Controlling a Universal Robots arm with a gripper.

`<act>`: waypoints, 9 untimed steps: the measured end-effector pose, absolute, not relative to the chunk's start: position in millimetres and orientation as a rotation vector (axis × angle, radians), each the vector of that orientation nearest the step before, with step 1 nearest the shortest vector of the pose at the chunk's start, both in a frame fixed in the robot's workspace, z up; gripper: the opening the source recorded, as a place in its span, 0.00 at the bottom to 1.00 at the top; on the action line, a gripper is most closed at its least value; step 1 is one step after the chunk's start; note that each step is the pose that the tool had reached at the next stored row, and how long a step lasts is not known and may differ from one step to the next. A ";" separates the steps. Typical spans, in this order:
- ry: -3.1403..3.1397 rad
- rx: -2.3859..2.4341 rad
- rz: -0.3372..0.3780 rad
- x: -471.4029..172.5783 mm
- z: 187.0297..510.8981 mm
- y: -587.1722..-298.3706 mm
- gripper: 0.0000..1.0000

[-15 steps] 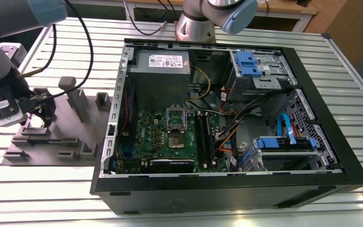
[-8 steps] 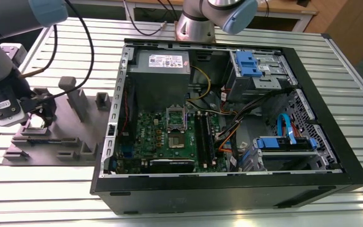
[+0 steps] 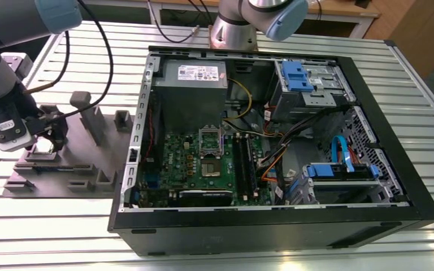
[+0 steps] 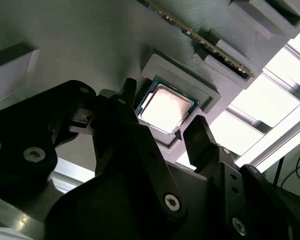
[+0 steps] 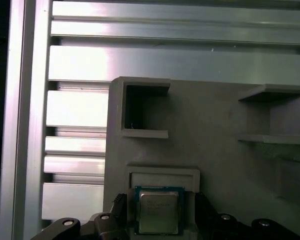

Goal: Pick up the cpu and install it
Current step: 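Pick up the cpu and move it towards the insertion slot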

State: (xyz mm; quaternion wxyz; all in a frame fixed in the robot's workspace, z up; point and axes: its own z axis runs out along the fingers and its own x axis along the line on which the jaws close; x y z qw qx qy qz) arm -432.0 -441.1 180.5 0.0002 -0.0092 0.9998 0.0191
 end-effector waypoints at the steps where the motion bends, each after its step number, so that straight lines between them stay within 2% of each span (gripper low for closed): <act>1: 3.140 -0.029 0.060 -432.0 180.2 -441.1 0.65; 9: 3.140 -0.029 0.060 -432.0 180.2 -441.1 0.65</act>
